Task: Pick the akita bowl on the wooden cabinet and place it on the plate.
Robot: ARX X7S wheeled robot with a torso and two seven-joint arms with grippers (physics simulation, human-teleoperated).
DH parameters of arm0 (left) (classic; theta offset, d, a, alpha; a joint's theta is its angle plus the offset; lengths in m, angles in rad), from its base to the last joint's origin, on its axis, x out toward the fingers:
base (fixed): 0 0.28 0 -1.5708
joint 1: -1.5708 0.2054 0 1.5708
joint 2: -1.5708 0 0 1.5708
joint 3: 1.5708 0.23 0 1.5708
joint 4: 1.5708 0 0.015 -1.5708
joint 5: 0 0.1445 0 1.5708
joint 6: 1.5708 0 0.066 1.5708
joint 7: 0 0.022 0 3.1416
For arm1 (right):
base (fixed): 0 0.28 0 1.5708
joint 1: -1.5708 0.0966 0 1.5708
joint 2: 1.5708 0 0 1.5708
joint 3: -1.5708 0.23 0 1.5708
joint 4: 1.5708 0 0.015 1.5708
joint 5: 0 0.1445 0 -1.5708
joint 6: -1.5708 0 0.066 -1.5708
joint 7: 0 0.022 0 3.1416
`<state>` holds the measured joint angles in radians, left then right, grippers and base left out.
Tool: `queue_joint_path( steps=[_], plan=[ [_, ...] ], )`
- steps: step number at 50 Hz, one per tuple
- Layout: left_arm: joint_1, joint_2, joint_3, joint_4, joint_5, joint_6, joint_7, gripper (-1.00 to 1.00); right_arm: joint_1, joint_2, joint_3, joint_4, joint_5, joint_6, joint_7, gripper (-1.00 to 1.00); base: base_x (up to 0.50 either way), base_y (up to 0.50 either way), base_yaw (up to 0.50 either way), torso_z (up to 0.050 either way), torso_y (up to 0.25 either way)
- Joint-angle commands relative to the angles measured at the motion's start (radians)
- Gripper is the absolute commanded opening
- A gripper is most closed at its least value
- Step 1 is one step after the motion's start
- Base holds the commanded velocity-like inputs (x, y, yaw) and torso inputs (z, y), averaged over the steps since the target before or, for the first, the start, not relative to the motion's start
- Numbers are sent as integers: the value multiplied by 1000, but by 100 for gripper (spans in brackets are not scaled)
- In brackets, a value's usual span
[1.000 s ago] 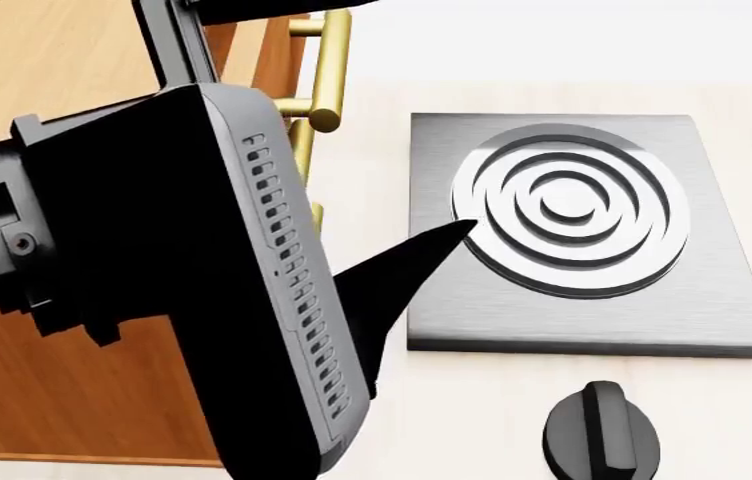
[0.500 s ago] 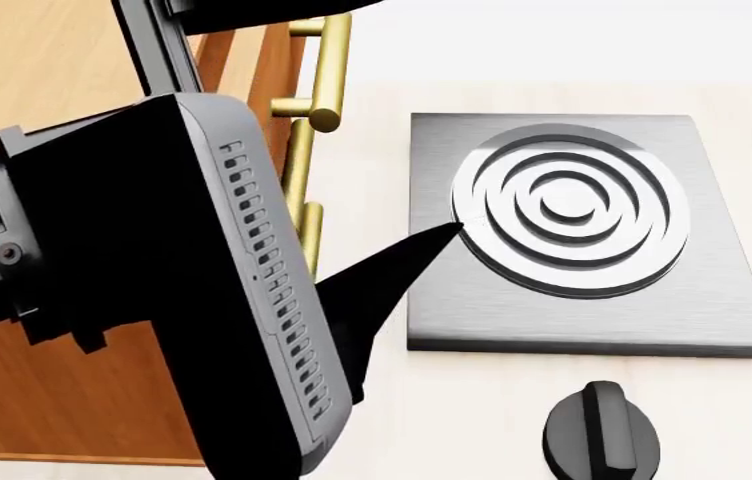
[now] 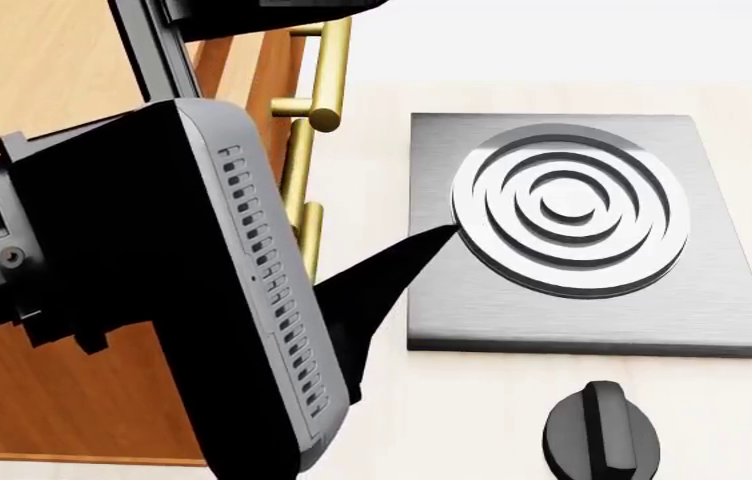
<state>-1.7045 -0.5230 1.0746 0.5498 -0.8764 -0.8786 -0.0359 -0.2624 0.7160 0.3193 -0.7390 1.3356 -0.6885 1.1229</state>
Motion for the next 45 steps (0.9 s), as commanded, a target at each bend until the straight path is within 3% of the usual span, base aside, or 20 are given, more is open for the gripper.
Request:
queue_joint_path(
  steps=[1, 21, 35, 45],
  plan=[
    [8, -2, 5, -1, 5, 5, -1, 100, -55, 13, 74, 5, 37, -5, -22, -100, 0, 0, 0, 0, 10],
    [14, -2, 9, 0, 8, 9, -3, 100, -194, -59, 197, 13, 117, -50, -86, -100, 0, 0, 0, 1, 0],
    [16, 2, 11, -8, 12, 14, -2, 100, -221, -124, 232, 23, 117, -55, 57, -100, 0, 0, 0, 0, 0],
    [16, 2, 12, -6, 12, 14, -3, 100, -213, -116, 242, 18, 143, -43, 71, -100, 0, 0, 0, 0, 1]
  ],
)
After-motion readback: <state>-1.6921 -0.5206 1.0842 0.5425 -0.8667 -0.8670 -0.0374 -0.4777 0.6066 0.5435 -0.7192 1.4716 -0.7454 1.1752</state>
